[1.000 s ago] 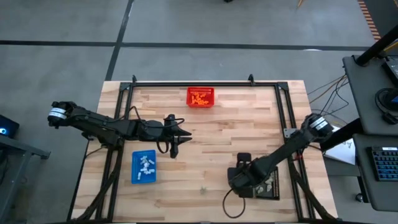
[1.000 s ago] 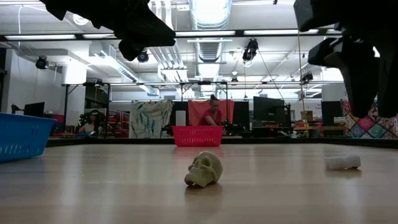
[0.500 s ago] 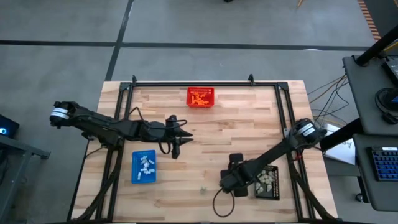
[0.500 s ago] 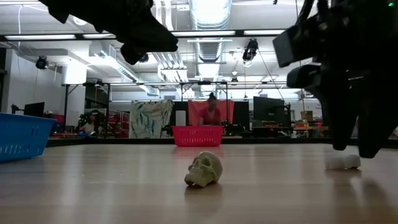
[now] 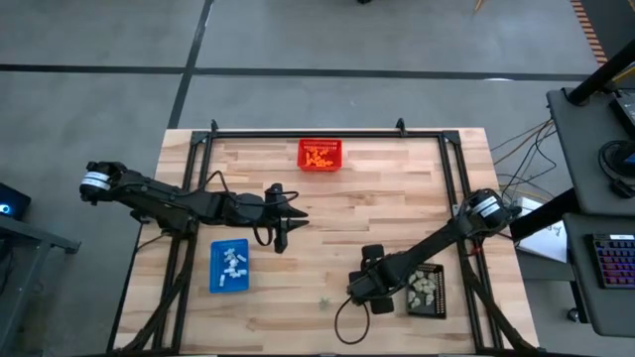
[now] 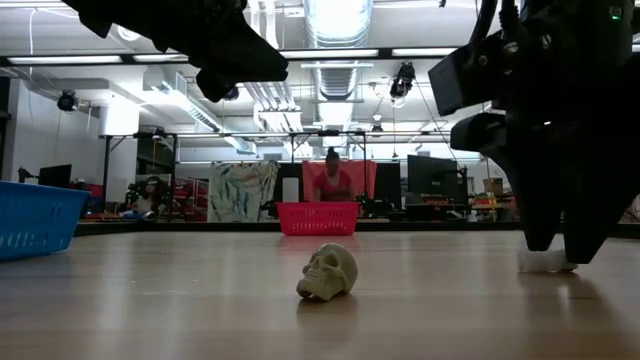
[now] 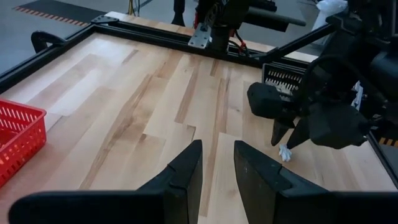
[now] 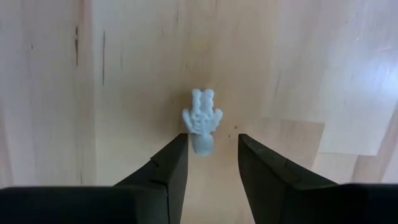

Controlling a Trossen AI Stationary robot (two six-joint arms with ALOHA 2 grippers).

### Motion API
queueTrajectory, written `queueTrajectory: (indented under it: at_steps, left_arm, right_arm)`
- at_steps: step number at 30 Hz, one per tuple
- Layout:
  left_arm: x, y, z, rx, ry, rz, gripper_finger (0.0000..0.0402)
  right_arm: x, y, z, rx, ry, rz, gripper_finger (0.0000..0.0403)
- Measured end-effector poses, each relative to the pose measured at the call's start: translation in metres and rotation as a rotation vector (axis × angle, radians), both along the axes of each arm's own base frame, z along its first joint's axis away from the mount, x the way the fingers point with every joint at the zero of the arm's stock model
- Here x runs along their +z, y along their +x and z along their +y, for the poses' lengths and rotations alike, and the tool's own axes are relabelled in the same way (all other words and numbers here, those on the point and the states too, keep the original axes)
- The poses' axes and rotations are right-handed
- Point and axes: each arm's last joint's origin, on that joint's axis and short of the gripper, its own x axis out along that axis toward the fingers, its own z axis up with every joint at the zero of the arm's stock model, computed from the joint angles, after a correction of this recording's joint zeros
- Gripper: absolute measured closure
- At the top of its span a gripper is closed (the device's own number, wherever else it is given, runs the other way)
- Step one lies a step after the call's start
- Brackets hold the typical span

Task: Sort Halloween decoration
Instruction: Put the white skeleton toy into the blue bin

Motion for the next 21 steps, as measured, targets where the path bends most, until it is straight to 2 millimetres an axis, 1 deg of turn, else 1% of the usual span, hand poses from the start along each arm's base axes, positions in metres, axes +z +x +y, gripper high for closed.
queueTrajectory:
  at_steps: [9, 12, 19, 21]
  left_arm:
    - [0.000, 0.000, 0.000, 0.000, 0.000, -0.003, 0.0327]
    - [0.001, 0.000, 0.000, 0.000, -0.001, -0.008, 0.0327]
    - [0.001, 0.000, 0.000, 0.000, -0.002, -0.008, 0.0327]
    - [0.001, 0.000, 0.000, 0.001, -0.003, -0.009, 0.0327]
  right_arm:
    - [-0.011, 0.004, 0.003, 0.014, 0.025, 0.004, 0.0301]
    - [-0.011, 0.005, 0.002, 0.019, 0.027, 0.003, 0.0319]
    - [-0.010, 0.005, 0.002, 0.032, 0.028, -0.002, 0.0380]
    - [-0.009, 0.005, 0.002, 0.037, 0.027, -0.004, 0.0387]
